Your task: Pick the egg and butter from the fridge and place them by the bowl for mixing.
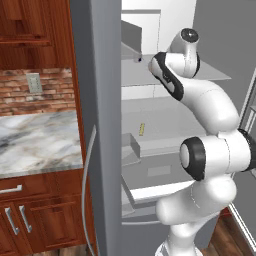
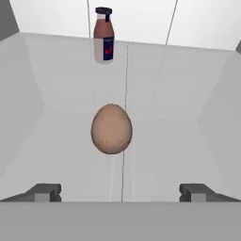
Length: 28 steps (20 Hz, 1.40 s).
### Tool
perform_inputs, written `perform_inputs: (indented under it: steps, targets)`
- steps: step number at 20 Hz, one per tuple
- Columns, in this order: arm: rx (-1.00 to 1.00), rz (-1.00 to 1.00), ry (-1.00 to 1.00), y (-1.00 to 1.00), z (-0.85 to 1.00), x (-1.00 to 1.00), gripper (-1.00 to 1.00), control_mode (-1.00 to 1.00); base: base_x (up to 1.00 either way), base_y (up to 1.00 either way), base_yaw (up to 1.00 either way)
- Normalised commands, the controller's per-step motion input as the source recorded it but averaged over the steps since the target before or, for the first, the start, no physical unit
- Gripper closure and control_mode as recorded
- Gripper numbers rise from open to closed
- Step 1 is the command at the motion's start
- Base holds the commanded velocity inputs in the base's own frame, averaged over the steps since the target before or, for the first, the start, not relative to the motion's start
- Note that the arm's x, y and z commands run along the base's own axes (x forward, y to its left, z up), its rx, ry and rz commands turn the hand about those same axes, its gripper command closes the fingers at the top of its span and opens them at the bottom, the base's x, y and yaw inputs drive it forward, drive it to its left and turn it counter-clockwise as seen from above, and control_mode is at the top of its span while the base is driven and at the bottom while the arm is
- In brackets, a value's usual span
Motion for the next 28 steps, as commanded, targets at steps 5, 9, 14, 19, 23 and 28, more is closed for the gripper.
perform_inputs:
  steps: [5, 9, 14, 19, 23, 28]
  targets:
    - [0.0, -0.02, 0.09, 0.0, -0.08, 0.55, -1.0, -1.0, 0.0, 0.0, 0.0]
    - [0.0, -0.02, 0.05, 0.0, -0.13, 0.55, -1.0, -1.0, 0.0, 0.0, 0.0]
    - [0.0, -0.01, 0.0, 0.02, -0.2, 0.52, -1.0, -1.0, 0.0, 0.0, 0.0]
    - [0.0, 0.0, 0.0, 0.09, -0.27, 0.32, -1.0, -1.0, 0.0, 0.0, 0.0]
    - [0.0, 0.0, 0.0, 0.08, -0.09, 0.03, -1.0, -1.0, 0.0, 0.0, 0.0]
    - [0.0, 0.0, 0.0, 0.0, 0.0, -0.07, -1.0, -1.0, 0.0, 0.0, 0.0]
